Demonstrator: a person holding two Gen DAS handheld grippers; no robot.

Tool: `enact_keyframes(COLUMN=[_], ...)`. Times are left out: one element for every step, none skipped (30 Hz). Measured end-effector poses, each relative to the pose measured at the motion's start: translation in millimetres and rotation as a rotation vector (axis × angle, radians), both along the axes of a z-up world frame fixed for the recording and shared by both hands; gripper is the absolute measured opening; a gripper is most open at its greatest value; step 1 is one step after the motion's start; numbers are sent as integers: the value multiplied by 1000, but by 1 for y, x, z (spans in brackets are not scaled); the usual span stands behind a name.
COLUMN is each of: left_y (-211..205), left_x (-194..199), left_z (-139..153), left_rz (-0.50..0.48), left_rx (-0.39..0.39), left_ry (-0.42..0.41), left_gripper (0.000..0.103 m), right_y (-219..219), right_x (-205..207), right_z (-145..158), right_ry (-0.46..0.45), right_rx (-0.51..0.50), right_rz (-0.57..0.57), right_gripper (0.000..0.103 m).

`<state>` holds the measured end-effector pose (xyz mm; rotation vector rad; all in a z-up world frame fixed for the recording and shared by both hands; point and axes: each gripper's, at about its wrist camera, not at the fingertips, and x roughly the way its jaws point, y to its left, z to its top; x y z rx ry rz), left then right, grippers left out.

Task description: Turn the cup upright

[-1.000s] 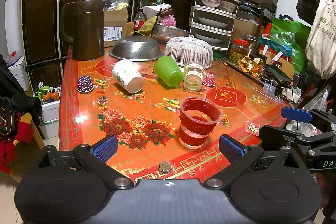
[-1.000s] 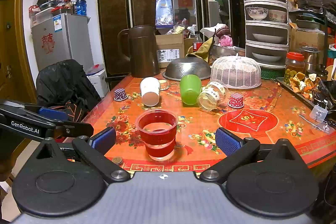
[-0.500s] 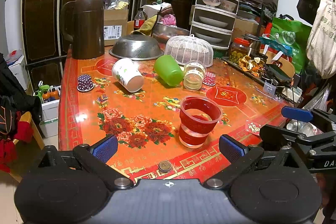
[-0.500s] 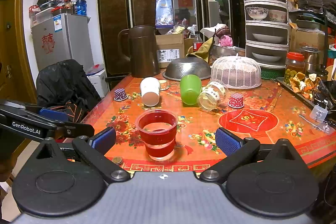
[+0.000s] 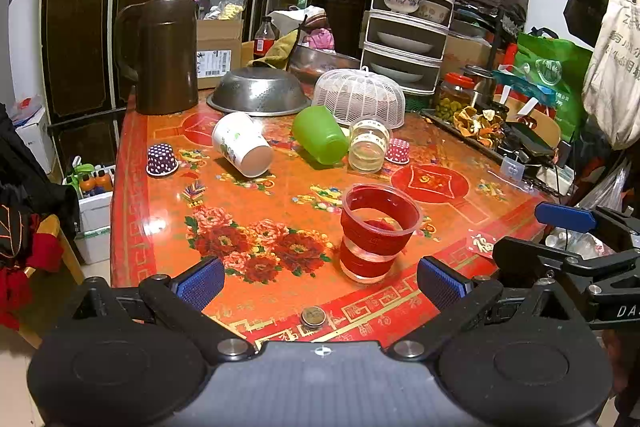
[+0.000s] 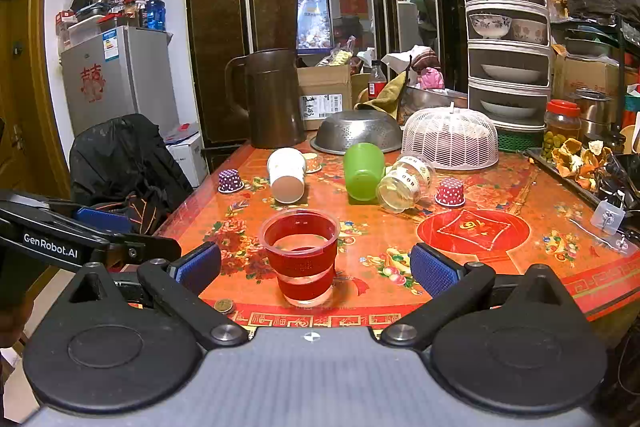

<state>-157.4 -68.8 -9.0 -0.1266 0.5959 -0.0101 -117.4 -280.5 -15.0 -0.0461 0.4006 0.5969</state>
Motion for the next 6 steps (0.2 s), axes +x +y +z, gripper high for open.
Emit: enact_keyframes(left_y=[-1, -1, -1, -1, -1, -1], left_x=[-1, -1, -2, -3, -3, -3], left_z=[0, 1, 2, 2, 3, 3], left_rz=[2, 5, 7, 6, 4, 4], left_rx=[6, 10, 13, 11, 6, 5], left_ry=[-6, -10, -14, -17, -18, -21], left_gripper=[103, 103, 103, 103, 103, 103], right_y=[0, 0, 0, 0, 0, 0], right_x=[0, 0, 0, 0, 0, 0], right_z=[0, 0, 0, -1, -1, -1], right_ry=[0, 0, 1, 2, 3, 5], right_rx=[0, 0, 0, -1, -1, -1], right_rz=[0, -1, 0, 0, -1, -1], right_gripper=[102, 102, 102, 102, 102, 102])
